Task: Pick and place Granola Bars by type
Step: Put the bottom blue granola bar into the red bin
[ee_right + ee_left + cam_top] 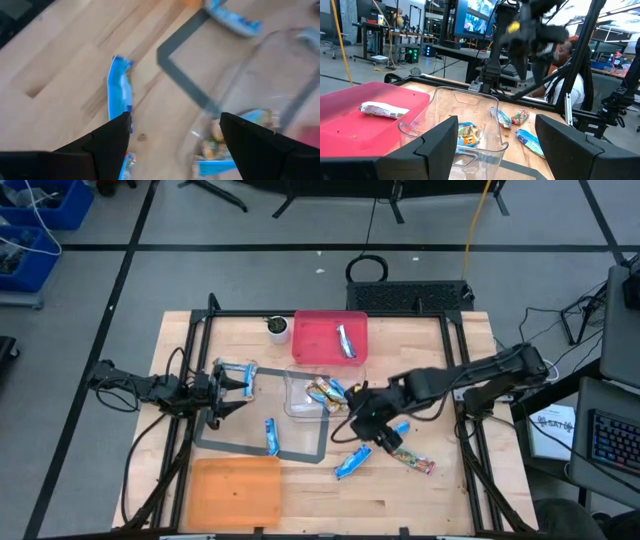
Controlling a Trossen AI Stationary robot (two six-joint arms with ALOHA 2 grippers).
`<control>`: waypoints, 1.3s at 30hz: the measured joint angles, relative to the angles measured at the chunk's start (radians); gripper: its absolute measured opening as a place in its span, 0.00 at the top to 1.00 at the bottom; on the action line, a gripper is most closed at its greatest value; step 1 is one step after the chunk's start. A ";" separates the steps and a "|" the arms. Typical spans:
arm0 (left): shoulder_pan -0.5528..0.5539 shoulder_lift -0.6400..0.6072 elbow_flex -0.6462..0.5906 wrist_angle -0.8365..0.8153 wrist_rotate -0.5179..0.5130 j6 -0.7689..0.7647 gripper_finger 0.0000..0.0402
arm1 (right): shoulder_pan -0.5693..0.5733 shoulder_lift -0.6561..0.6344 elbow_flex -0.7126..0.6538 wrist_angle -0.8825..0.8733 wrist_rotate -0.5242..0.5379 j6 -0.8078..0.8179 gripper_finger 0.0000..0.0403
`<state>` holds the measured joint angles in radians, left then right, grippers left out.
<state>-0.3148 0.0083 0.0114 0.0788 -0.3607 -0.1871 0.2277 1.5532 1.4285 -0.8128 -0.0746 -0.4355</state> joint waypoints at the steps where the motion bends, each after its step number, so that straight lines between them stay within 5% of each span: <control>1: 0.000 0.000 0.000 0.000 0.000 0.000 0.33 | 0.003 0.000 -0.030 0.030 0.000 0.000 0.26; 18: 0.000 0.000 0.000 0.000 0.000 0.000 0.33 | 0.015 0.024 -0.231 0.227 -0.006 0.061 0.26; 39: 0.000 0.000 0.000 0.000 0.000 0.000 0.33 | 0.095 0.235 -0.236 0.343 -0.081 0.085 0.26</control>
<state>-0.3146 0.0083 0.0113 0.0784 -0.3603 -0.1871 0.3229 1.7883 1.1920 -0.4697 -0.1555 -0.3504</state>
